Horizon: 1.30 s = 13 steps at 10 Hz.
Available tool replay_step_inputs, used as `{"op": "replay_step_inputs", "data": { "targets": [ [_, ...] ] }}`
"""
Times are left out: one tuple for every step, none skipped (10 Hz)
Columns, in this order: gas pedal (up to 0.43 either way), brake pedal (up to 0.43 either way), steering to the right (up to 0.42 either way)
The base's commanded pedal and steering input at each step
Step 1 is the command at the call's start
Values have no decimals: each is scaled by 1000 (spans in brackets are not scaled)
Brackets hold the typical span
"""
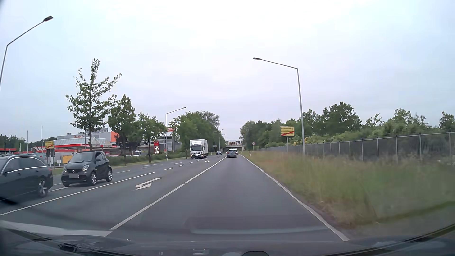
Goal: Follow the waypoints while adhering to traffic rules and regulations
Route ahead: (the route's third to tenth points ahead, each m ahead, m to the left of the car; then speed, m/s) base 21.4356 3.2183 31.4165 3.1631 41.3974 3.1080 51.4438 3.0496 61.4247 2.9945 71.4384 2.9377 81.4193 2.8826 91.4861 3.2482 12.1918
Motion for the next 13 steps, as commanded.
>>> {"op": "replay_step_inputs", "data": {
  "targets": [
    [228,0,-2],
    [228,0,-2],
    [228,0,-2],
    [228,0,-2],
    [228,0,-2],
    [228,0,-3],
    [228,0,-3],
    [228,0,-2],
    [228,0,-3],
    [228,0,-3],
    [228,0,-2],
    [228,0,-2],
    [228,0,-2]
  ]
}}
